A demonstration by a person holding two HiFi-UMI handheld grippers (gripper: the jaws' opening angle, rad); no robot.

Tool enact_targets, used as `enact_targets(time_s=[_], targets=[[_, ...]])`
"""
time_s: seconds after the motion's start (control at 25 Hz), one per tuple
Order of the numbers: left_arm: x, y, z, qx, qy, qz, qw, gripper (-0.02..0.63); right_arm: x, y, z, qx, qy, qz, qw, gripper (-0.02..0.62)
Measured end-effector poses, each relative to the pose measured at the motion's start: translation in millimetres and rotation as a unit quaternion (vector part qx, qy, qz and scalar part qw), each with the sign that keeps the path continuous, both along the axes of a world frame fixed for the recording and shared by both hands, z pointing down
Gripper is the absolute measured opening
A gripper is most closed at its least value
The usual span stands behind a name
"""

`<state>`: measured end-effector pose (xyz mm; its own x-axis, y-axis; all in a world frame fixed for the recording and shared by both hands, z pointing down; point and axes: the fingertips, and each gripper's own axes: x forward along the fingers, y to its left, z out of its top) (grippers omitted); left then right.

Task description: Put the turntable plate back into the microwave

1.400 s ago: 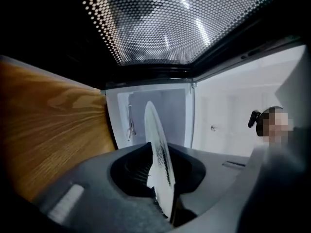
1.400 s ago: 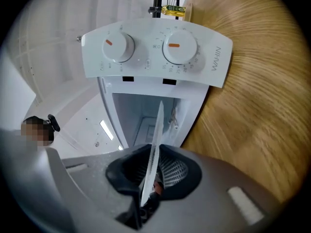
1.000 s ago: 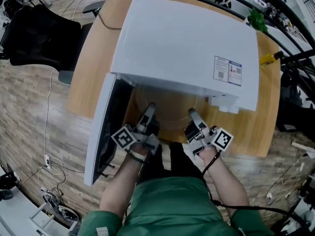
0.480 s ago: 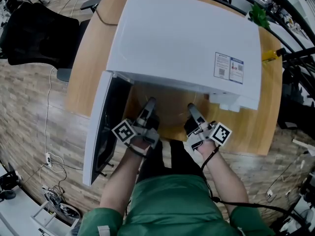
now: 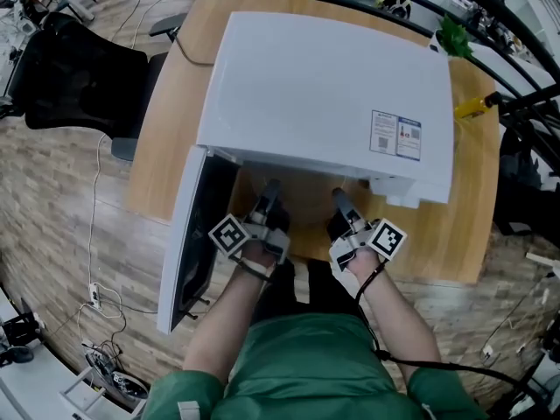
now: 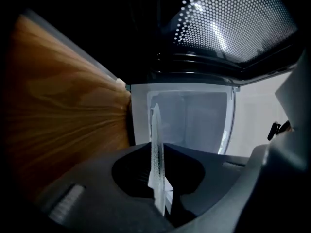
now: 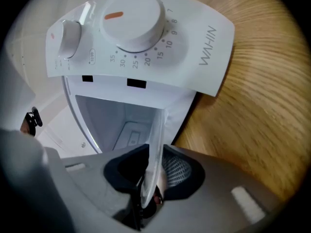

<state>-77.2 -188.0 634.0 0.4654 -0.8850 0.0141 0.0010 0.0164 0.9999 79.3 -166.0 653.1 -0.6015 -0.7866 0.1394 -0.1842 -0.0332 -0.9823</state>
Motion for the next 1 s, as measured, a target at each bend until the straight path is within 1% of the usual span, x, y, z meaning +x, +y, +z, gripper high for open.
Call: enact_targets(time_s=[0.08,0.16,0.36,0.44,0.48,0.56,0.64,0.72,0.8,0.92,1.0], targets=[[1.1,-1.1,0.3,-0.009,0.004,-0.005,0.9999,0.034,-3.1,-1.4,-3.4,0.003,-0.006,-0.001,1.000,0.115],[1.4,-2.4,-0.3,-0.014,0.006,-0.008,0.9998,0.035,-16.6,3.0,-8.5,0.006,-0.011,-0.021,1.000,0.143],[1.6,-7.4,0.9,-0.019,0.003,-0.008,0.9998,0.037,-66.0,33.6,-18.5,0.006,-0.024,-0.098,0.995,0.149],[2.2,-10.6,0.5,-0.017,0.003,-0.006,0.9998,0.037,-78.6,41.2,-14.3,-0.001,-0.011,-0.119,0.993,0.145],[2.2,-11.9,0.7,-0.017,0.001,-0.005,0.9998,0.038,-81.6,43.7,-9.7,-0.010,0.001,-0.124,0.992,0.125],[2.3,-14.2,0.6,-0.016,-0.006,-0.003,0.9998,0.038,-83.8,44.2,-5.1,-0.029,0.011,-0.118,0.993,0.067],[3.0,-16.1,2.7,-0.020,-0.019,0.002,0.9996,0.044,-83.2,41.6,-6.3,-0.036,-0.001,-0.104,0.994,0.061],[1.0,-15.4,13.1,-0.032,-0.049,0.013,0.9982,0.056,-80.8,38.8,-7.1,-0.040,-0.012,-0.092,0.995,0.052],[-0.3,-13.8,18.3,-0.037,-0.070,0.025,0.9966,0.061,-78.1,37.3,-5.4,-0.046,-0.014,-0.086,0.995,0.049],[0.5,-10.4,18.4,-0.034,-0.082,0.038,0.9953,0.079,-74.4,34.6,-3.5,-0.047,-0.008,-0.084,0.995,0.048],[2.2,-5.5,20.3,-0.037,-0.086,0.047,0.9945,0.120,-73.2,32.7,-3.0,-0.051,-0.009,-0.079,0.996,0.048]])
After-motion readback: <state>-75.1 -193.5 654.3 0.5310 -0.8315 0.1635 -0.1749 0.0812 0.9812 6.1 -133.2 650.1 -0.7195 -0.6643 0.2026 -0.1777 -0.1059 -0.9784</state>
